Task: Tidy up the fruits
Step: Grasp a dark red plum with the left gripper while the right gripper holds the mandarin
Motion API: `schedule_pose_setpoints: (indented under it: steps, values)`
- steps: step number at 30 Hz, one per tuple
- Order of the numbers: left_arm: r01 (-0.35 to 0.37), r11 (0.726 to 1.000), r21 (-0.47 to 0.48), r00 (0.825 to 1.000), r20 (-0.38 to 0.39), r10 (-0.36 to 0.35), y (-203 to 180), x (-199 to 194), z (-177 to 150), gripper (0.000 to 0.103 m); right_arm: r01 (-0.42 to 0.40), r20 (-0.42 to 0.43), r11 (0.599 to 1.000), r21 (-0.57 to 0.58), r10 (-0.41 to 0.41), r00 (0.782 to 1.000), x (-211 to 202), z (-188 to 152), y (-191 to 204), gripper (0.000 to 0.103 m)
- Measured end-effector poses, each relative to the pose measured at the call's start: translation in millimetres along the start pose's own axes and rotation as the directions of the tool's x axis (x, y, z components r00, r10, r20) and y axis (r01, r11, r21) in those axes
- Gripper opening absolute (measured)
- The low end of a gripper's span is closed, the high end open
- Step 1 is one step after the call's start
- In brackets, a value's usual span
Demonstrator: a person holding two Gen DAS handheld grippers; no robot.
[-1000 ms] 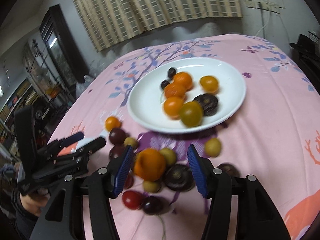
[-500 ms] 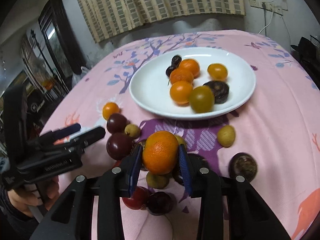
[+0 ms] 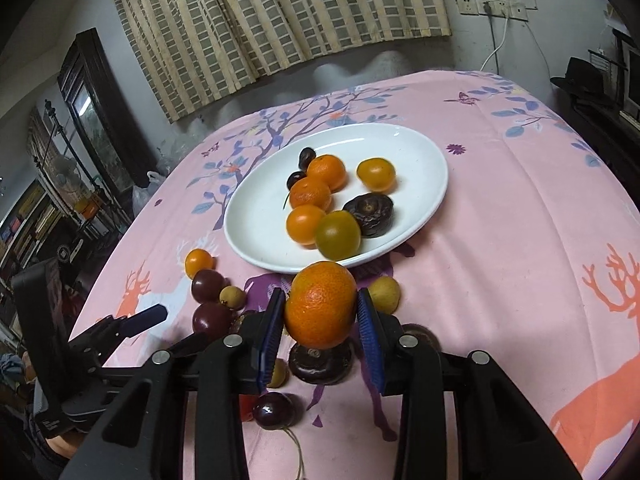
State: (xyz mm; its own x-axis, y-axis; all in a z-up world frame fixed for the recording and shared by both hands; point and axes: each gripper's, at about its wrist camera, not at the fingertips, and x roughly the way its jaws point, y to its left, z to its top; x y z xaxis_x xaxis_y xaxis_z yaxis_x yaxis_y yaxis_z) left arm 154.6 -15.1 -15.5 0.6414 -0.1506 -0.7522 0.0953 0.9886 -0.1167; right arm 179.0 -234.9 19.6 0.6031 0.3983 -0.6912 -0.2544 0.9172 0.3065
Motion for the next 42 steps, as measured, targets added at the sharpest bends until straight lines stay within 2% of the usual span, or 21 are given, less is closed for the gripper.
schedule_pose_setpoints:
  steps: [6,8,10,13,14,18,22,27,30,31,32,35,38,42]
  values:
    - [0.041,0.996,-0.075,0.998,-0.044,-0.044,8,20,3,0.081,-0.016,-0.011,1.0,-0.027,0.016,1.0,3,-3,11,0.037]
    - [0.039,0.995,-0.094,0.998,-0.048,-0.043,13,22,3,0.069,-0.022,-0.013,0.999,-0.031,0.022,1.0,3,-3,13,0.037]
    - [0.081,0.991,-0.106,0.995,-0.053,-0.087,15,22,4,0.062,-0.022,-0.013,0.999,-0.036,0.022,1.0,3,-4,14,0.037]
    - [0.136,0.986,-0.101,0.988,-0.057,-0.142,13,22,5,0.042,-0.021,-0.017,0.999,-0.036,0.021,1.0,4,-4,14,0.037]
    - [0.141,0.986,-0.092,0.987,-0.061,-0.147,12,22,5,0.041,-0.02,-0.018,0.999,-0.036,0.02,1.0,4,-4,14,0.037]
    - [0.108,0.993,-0.049,0.989,-0.096,-0.112,8,17,4,0.041,-0.02,-0.019,0.999,-0.039,0.019,1.0,4,-4,15,0.037]
    - [0.007,1.0,-0.002,0.993,-0.118,-0.007,10,13,4,0.042,-0.018,-0.02,0.999,-0.044,0.018,1.0,4,-3,15,0.037]
    - [-0.05,0.999,0.014,0.993,-0.108,0.051,10,14,3,0.058,-0.021,-0.021,0.998,-0.053,0.02,1.0,4,-3,16,0.037]
    - [-0.027,1.0,-0.011,0.995,-0.099,0.025,14,20,4,0.059,-0.023,-0.022,0.998,-0.059,0.022,1.0,4,-4,18,0.037]
    - [-0.008,1.0,-0.015,0.995,-0.096,0.007,15,21,4,0.052,-0.024,-0.023,0.998,-0.06,0.022,0.999,4,-4,18,0.037]
    - [0.031,0.999,-0.009,0.995,-0.096,-0.032,14,21,4,0.04,-0.024,-0.023,0.998,-0.062,0.023,0.999,4,-4,18,0.037]
    - [0.019,0.999,0.025,0.996,-0.093,-0.017,8,17,3,0.04,-0.022,-0.022,0.998,-0.061,0.02,1.0,5,-4,18,0.037]
    - [0.048,0.999,0.013,0.996,-0.082,-0.046,6,9,4,0.04,-0.021,-0.014,0.998,-0.056,0.02,1.0,4,-3,17,0.037]
    - [0.079,0.997,0.006,0.997,-0.009,-0.079,1,-13,15,0.04,-0.002,0.057,0.997,-0.075,0.007,0.998,-5,0,18,0.037]
